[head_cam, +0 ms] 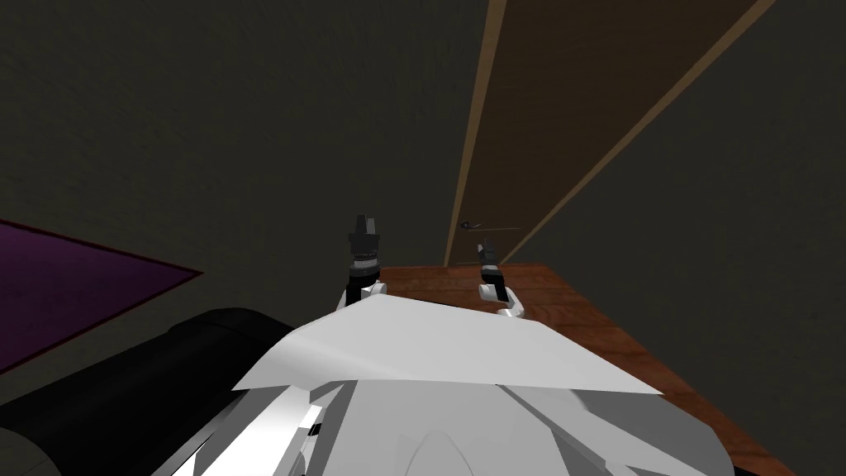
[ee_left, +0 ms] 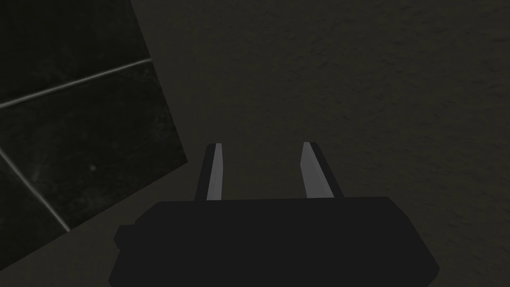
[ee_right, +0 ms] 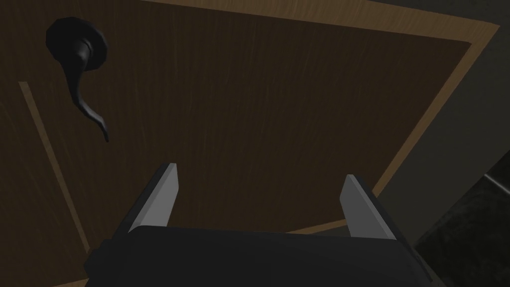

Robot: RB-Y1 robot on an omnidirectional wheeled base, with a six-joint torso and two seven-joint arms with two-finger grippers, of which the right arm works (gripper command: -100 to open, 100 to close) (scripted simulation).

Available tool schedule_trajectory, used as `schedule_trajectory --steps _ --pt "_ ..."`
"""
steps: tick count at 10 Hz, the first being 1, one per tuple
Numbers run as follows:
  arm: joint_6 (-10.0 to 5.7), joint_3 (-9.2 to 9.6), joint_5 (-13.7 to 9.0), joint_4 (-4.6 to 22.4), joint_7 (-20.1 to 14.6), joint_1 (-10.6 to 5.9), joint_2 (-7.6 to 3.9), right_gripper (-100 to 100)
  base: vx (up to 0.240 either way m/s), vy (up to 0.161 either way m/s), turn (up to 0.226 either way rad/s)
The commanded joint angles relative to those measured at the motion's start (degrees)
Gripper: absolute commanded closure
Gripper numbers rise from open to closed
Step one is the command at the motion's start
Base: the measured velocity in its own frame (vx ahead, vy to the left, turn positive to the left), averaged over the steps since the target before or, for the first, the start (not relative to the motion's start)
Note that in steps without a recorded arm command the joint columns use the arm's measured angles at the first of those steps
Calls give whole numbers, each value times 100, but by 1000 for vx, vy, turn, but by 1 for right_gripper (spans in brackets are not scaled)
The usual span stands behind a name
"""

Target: Pull the door open

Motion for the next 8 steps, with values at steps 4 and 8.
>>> schedule_trajectory --steps 4,8 --pt "-82 -47 -46 834 -11 -435 -118 -100 47 -50 83" --pt "-137 -78 -75 1450 -20 -713 -191 -100 50 -55 65"
